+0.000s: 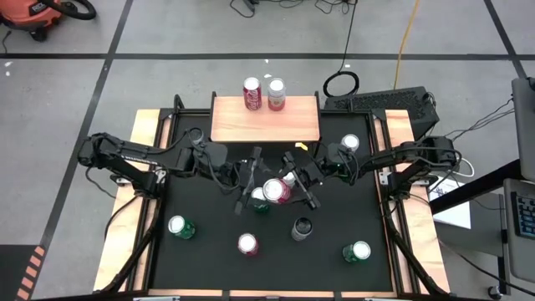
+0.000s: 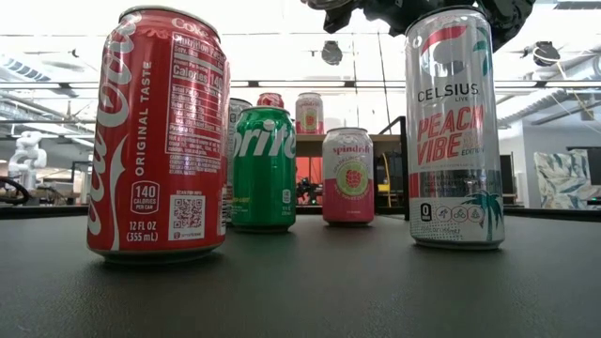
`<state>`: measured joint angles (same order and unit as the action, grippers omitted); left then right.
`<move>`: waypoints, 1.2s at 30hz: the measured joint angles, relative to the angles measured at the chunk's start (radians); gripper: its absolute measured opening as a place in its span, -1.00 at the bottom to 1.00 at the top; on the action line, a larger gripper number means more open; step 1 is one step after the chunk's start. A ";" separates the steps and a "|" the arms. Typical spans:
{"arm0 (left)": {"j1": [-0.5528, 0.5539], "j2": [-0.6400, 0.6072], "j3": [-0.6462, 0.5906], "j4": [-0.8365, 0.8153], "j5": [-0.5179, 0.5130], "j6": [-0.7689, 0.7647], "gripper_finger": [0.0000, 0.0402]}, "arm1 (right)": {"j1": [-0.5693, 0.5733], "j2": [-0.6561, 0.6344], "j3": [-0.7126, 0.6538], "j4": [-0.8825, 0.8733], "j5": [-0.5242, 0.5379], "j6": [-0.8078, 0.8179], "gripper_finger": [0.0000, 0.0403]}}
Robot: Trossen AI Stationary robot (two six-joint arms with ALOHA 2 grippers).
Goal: Place canned beverage on shelf
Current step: Put the top red soda can on the shelf aligned with the other red soda can
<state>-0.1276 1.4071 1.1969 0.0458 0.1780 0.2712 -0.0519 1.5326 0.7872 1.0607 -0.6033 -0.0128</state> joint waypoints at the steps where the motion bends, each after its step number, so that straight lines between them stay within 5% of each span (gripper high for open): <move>1: 0.000 0.000 0.000 -0.002 0.000 0.000 0.50 | 0.000 0.000 0.000 0.000 0.000 0.000 0.36; 9: -0.001 -0.002 0.000 -0.038 -0.001 -0.025 0.49 | 0.000 0.000 0.000 -0.031 0.031 0.018 0.43; 22: -0.002 -0.002 0.000 -0.081 -0.055 -0.065 0.48 | -0.002 -0.022 0.000 -0.147 0.111 0.054 0.92; 36: 0.009 0.000 0.000 -0.096 -0.110 -0.083 0.48 | -0.001 -0.156 0.002 -0.409 0.218 -0.036 0.95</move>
<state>-0.1186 1.4067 1.1969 -0.0500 0.0681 0.1883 -0.0532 1.3769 0.7890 0.6515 -0.3851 -0.0488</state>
